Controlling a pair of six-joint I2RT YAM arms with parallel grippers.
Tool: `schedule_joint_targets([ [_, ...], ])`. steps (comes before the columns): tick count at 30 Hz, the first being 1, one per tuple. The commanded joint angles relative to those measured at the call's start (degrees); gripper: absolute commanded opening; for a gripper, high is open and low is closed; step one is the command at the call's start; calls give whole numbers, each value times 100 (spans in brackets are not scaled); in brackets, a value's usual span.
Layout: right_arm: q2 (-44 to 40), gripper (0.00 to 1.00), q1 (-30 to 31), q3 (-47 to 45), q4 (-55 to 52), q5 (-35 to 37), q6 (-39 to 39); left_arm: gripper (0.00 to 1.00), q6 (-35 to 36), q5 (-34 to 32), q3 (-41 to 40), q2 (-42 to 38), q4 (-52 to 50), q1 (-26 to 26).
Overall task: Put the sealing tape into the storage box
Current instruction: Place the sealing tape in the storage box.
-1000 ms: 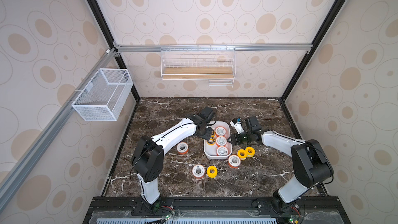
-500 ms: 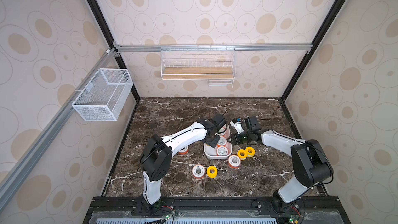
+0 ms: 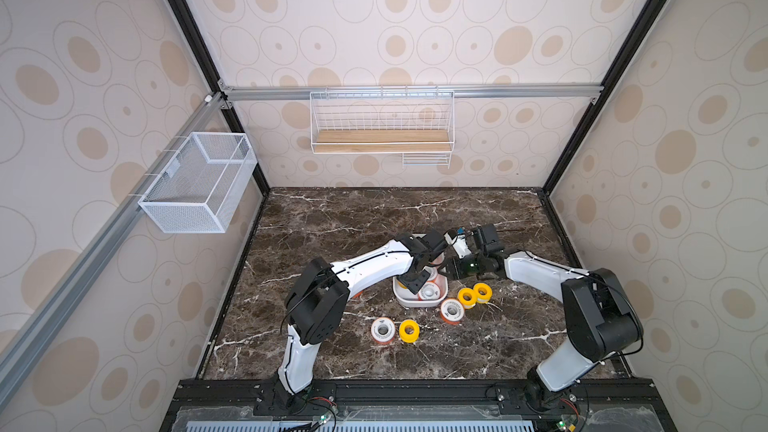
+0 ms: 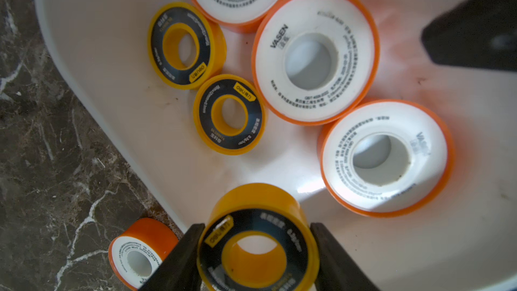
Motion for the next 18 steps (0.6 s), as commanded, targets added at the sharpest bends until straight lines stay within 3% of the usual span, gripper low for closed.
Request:
schedule_joint_targets([
  [1,77,35,-22,135,-110,-5,-33,62,207,-214,252,151,-220,-129],
  [18,73,37,-22,145,-175,110,-53,63,397,-176,329,493,-173,-177],
])
